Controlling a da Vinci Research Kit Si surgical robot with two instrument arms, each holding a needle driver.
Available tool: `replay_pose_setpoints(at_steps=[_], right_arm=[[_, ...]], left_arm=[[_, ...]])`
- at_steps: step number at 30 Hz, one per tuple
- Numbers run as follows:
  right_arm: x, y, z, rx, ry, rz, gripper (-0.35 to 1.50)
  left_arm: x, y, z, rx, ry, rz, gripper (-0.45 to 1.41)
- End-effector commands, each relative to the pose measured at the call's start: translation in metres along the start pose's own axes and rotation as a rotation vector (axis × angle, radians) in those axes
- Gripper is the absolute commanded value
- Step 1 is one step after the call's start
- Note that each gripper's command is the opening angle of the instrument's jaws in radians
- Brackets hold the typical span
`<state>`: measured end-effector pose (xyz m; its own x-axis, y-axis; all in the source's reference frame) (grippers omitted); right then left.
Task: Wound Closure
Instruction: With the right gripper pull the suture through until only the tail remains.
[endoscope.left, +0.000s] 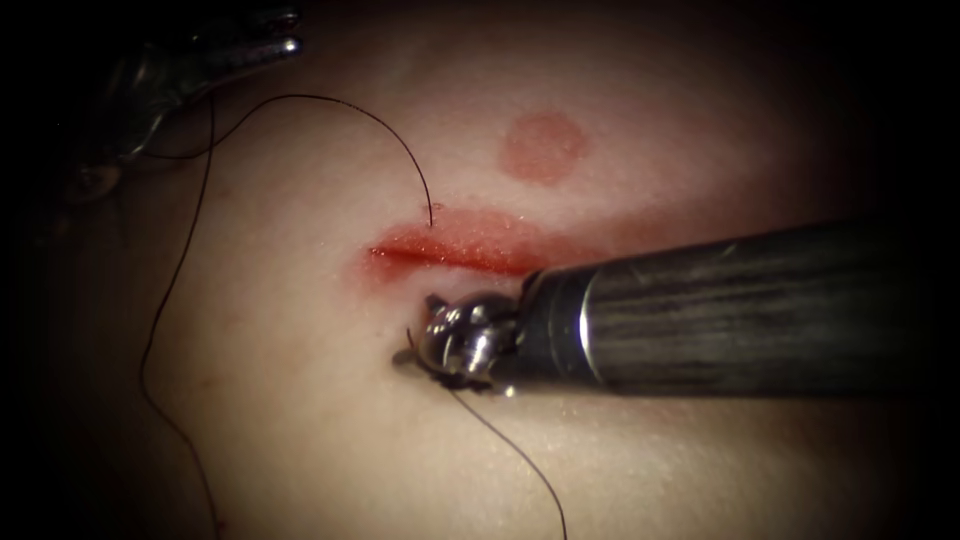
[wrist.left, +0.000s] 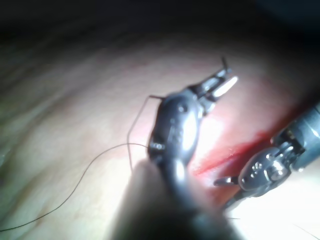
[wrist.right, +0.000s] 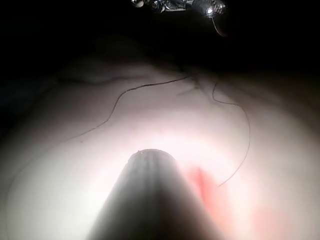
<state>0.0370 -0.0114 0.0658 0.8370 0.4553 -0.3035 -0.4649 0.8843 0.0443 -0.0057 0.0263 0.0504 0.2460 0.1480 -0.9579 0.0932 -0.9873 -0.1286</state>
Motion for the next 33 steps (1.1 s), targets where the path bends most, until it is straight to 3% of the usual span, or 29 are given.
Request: replay_pose_setpoints(at_steps=[1, 5, 15, 16, 17, 18, 20, 29, 31, 33], right_arm=[[-0.0002, -0.0007, 0.0002, 0.005, -0.003, -0.009, 0.69], [-0.0002, -0.0012, 0.0007, 0.019, -0.001, -0.018, 0.41], [-0.0007, -0.0012, 0.0025, 0.017, -0.007, -0.021, 0.36], [-0.0007, -0.0012, 0.0026, 0.023, -0.006, -0.022, 0.29], [-0.0008, -0.0013, 0.0027, 0.033, -0.009, -0.026, 0.07], [-0.0009, -0.0014, 0.0029, 0.036, -0.009, -0.027, -0.03], [-0.0011, -0.0016, 0.0034, 0.038, -0.011, -0.03, -0.13], [-0.0021, -0.0016, 0.0057, 0.036, -0.031, -0.039, 0.02], [-0.0022, -0.0015, 0.0058, 0.035, -0.034, -0.038, 0.26], [-0.0022, -0.0012, 0.0058, 0.02, -0.02, -0.024, 0.71]], left_arm=[[-0.0007, -0.0002, 0.0003, -0.001, 0.001, 0.0, -0.35], [-0.0006, -0.0001, 0.0003, -0.001, 0.001, 0.0, -0.35], [-0.0007, -0.0002, 0.0003, -0.001, 0.002, 0.0, -0.35], [-0.0007, -0.0002, 0.0003, -0.001, 0.002, 0.0, -0.35], [-0.0007, -0.0002, 0.0003, -0.001, 0.002, 0.0, -0.35], [-0.0007, -0.0002, 0.0003, -0.001, 0.002, 0.0, -0.35], [-0.0007, -0.0002, 0.0003, -0.001, 0.002, 0.0, -0.35], [-0.0007, -0.0002, 0.0003, -0.001, 0.002, 0.0, -0.35], [-0.0007, -0.0002, 0.0003, -0.001, 0.002, 0.0, -0.35], [-0.0007, -0.0002, 0.0003, -0.001, 0.002, 0.0, -0.35]])
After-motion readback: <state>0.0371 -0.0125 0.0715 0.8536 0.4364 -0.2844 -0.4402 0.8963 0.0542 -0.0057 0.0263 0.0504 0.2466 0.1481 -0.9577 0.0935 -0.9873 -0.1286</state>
